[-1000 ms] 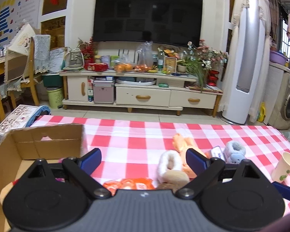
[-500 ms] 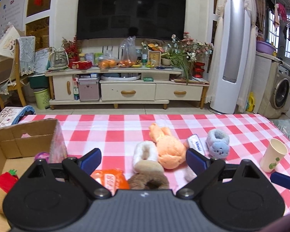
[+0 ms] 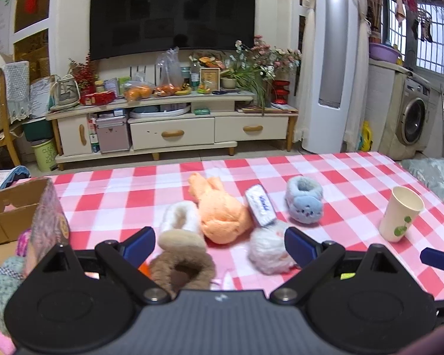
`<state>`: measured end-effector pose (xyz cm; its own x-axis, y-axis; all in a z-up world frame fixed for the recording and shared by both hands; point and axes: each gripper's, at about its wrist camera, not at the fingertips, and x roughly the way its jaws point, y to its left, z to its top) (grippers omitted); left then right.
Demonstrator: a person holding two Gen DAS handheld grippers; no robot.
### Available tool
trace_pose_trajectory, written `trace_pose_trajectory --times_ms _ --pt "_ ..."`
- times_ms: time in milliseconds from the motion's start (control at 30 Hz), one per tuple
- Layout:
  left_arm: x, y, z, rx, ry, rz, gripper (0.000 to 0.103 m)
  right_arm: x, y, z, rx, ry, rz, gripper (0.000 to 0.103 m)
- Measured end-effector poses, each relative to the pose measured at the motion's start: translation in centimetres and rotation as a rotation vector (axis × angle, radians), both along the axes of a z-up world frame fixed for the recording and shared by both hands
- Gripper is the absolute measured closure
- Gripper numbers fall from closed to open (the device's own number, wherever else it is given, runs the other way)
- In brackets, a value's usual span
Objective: Organize soft objects
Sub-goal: 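Move both tools back toward the table items, then tilt the right gripper and grasp the green sponge by its edge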
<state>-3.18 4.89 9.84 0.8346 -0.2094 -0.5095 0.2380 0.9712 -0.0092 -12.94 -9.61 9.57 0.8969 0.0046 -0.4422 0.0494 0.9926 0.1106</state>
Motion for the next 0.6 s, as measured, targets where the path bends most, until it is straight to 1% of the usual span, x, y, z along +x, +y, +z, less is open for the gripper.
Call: trace_pose_trajectory --times_ms 100,200,267,400,467,600 --pt "0.0 -0.8 -0.5 0.009 0.008 -0.016 0.009 -0.2 -0.9 -0.6 0.024 0.030 -0.032 0.000" --pt "-0.1 -1.7 -1.1 0.007 0.021 -0.029 0.009 -0.3 -2.1 -1.6 0.075 0.075 -0.062 0.000" --pt "-0.2 -2.2 -1.4 0.008 0.027 -0.043 0.009 -0.3 -3.0 -2.3 0.140 0.115 -0.082 0.000" --pt "-0.3 -3.7 -2.2 0.030 0.036 -0.065 0.009 0.2 -5.4 -4.0 0.306 0.189 -0.117 0.000" --pt "-0.2 -4.5 -2.7 0.044 0.045 -0.077 0.009 0.3 -6.0 -4.8 0.348 0.212 -0.133 0.000" --pt "0.2 -6.0 -4.1 0.086 0.068 -0.080 0.009 0.8 -7.0 -5.7 0.412 0.224 -0.130 0.000"
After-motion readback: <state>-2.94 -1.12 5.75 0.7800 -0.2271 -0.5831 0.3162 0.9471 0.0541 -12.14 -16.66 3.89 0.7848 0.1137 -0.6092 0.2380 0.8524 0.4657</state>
